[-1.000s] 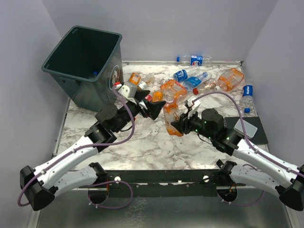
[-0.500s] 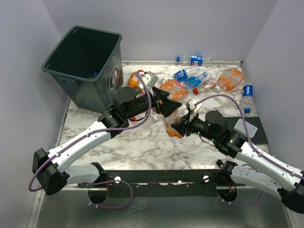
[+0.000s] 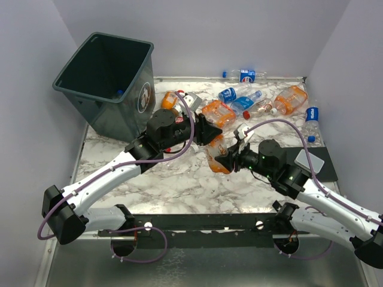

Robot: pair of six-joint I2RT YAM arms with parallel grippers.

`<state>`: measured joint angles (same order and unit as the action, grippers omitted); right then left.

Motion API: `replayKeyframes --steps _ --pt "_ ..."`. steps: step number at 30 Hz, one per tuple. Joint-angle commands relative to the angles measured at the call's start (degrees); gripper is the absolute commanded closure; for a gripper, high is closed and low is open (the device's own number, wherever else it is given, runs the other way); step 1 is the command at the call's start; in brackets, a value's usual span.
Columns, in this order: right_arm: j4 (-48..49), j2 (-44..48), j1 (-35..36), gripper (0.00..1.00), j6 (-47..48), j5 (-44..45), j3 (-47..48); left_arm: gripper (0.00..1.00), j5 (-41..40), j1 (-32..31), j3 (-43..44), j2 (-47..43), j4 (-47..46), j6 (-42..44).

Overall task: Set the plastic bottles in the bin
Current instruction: Pick up the plastic bottle at the center of the board, then place the plastic bottle in the trash bin.

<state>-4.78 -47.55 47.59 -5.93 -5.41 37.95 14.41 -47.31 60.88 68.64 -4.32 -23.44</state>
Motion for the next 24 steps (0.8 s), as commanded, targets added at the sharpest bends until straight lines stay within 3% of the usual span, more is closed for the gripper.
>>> replayKeyframes --steps 1,4,6,7,11,12,18,24 --pt "1.2 0.7 0.4 0.66 0.3 0.7 -0.6 0.63 -1.4 -0.1 -0.1 -0.2 1.6 0.9" --pt "1.1 0.5 0.4 0.66 0.2 0.8 -0.5 0.76 -1.3 -0.1 -0.1 -0.1 1.8 1.2" --pt "0.9 0.2 0.4 0.62 0.0 0.8 -0.3 0.92 -1.2 -0.1 0.1 -0.1 2.0 1.6" --pt "0.6 0.1 0.4 0.55 -0.3 0.9 0.0 1.00 -1.4 -0.1 0.3 0.0 2.1 1.7" --pt "-0.7 0.0 0.4 0.06 -2.7 0.1 1.7 1.00 -3.4 -0.1 0.7 -0.4 2.6 2.3" --pt "-0.9 0.1 0.4 0.01 -3.5 -0.4 2.4 1.00 -4.3 -0.1 0.8 -0.6 2.7 2.5" --pt "-4.3 1.3 0.4 0.00 -6.7 -3.6 8.6 1.00 -12.8 -0.1 3.6 -1.3 4.2 4.9" --pt "-3.6 6.1 0.4 0.00 -10.3 -5.8 13.0 1.00 -29.6 -0.1 12.3 -1.9 6.8 12.4"
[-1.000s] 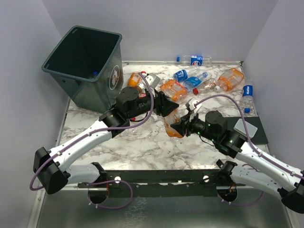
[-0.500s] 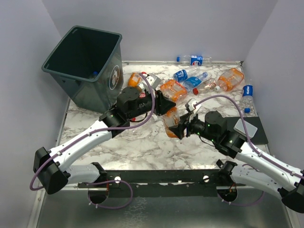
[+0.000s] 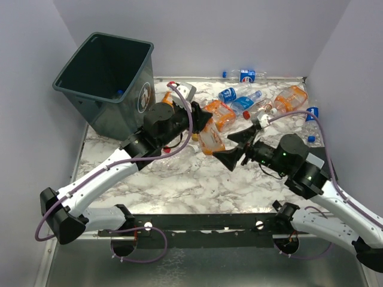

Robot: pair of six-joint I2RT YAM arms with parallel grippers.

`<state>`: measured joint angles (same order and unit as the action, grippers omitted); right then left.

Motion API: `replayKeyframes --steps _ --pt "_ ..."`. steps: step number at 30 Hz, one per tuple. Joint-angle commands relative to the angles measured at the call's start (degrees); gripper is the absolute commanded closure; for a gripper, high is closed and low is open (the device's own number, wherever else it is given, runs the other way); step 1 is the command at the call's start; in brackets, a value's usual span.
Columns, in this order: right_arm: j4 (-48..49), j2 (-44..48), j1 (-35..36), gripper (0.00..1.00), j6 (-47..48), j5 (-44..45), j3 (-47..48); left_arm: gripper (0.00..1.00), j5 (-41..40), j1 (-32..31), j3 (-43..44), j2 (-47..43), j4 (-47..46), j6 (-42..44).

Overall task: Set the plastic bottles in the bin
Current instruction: Place the plastic bottle in the trash bin.

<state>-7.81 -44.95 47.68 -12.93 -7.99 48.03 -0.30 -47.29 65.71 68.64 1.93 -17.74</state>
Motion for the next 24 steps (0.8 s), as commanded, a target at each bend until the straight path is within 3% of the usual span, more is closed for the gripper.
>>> replayKeyframes --steps 1,4,8,13,15,19,24 --pt "0.5 4.4 0.3 0.00 -3.9 -3.3 3.2 1.00 -17.2 -0.1 9.6 -1.8 0.4 8.6" --pt "2.8 7.0 0.3 0.00 -5.0 -1.2 2.6 1.00 -23.8 -0.1 15.4 -1.5 -1.5 14.6" --pt "5.3 9.3 0.3 0.00 -6.7 6.9 -1.4 1.00 -32.8 0.0 19.4 -0.7 -10.9 24.9" --pt "7.4 10.5 0.3 0.00 -17.3 17.4 -9.2 1.00 -40.5 2.2 25.5 3.6 -22.1 39.4" --pt "9.1 10.2 0.3 0.00 -20.7 17.5 -11.4 1.00 -41.2 7.0 30.0 6.9 -20.3 38.6" --pt "8.4 9.0 0.3 0.00 -24.4 16.5 -14.2 1.00 -38.8 19.3 36.5 11.4 -15.6 27.1" --pt "8.8 9.3 0.3 0.00 -29.3 16.7 -19.5 1.00 -44.3 21.7 36.0 14.6 -21.9 31.3"
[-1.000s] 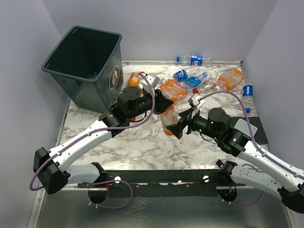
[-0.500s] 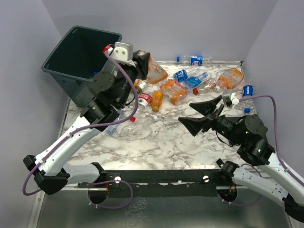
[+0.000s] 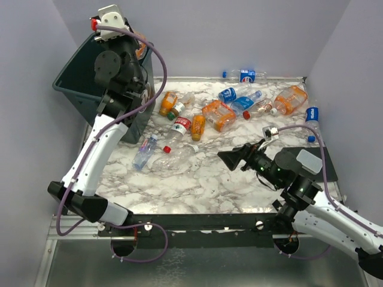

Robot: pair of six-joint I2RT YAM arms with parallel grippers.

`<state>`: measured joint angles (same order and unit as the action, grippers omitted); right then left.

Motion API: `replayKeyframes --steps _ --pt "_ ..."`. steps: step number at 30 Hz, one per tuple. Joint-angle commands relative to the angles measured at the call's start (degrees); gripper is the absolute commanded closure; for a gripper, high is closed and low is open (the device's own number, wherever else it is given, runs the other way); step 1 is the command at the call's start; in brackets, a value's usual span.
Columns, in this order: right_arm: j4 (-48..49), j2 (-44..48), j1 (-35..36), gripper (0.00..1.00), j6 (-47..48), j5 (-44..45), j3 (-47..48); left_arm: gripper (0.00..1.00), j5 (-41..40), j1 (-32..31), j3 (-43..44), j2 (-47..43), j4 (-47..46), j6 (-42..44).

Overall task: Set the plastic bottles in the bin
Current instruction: Place the plastic bottle in the trash bin.

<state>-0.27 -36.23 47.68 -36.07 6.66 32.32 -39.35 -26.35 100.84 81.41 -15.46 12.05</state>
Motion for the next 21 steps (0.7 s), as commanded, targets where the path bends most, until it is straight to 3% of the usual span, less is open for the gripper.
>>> replayKeyframes --steps 1,9,21 --pt "1.3 0.9 0.3 0.00 -7.6 2.3 -5.0 1.00 -6.2 1.3 0.3 2.5 -5.3 2.3" --pt "-4.2 3.0 0.2 0.00 -14.4 6.9 -9.3 1.00 -15.6 4.0 -6.1 6.2 -9.4 9.0" --pt "-2.5 1.3 0.2 0.00 -13.7 3.9 -9.0 1.00 -13.8 10.0 -9.3 6.2 6.5 -4.3"
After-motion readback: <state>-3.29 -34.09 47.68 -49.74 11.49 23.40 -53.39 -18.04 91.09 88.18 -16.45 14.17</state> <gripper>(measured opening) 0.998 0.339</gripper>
